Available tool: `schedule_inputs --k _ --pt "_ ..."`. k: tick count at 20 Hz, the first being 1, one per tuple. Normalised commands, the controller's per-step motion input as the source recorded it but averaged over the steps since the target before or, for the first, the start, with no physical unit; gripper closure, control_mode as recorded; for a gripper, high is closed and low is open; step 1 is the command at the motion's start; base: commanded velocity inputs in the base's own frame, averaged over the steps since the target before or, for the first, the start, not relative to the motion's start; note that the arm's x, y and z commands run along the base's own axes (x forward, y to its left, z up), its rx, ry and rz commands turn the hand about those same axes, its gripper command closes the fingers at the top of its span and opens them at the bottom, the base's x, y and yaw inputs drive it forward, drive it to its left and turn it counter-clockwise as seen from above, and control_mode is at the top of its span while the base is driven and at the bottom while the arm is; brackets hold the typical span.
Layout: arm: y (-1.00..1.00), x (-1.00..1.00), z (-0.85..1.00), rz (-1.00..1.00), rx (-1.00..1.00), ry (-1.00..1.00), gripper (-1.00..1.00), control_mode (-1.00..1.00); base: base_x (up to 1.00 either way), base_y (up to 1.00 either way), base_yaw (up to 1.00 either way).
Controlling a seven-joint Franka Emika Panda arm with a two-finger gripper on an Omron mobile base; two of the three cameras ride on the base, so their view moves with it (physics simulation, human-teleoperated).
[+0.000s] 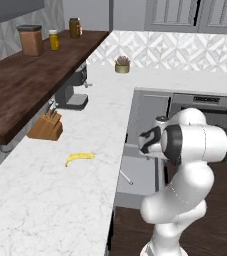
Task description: Pick the whisk from the drawer and place it on the counter.
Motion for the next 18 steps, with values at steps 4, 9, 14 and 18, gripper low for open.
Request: schedule_inputs --k 4,9,14,18 --pt "-0.13 0.51 -0.58 0.12 0.00 0.11 -1.00 -1.00 0.00 0.00 0.00" --pt "-0.26 0.27 -0.81 0.10 -0.04 0.03 -1.00 -1.00 0.00 0.00 0.00" --pt "-0.39 0.05 -1.00 0.07 -0.08 0.00 -1.00 -1.00 0.00 0.00 0.00" --pt "-1.00 -0.75 -1.00 0.10 0.00 -0.06 -1.00 -1.00 0.00 0.00 0.00"
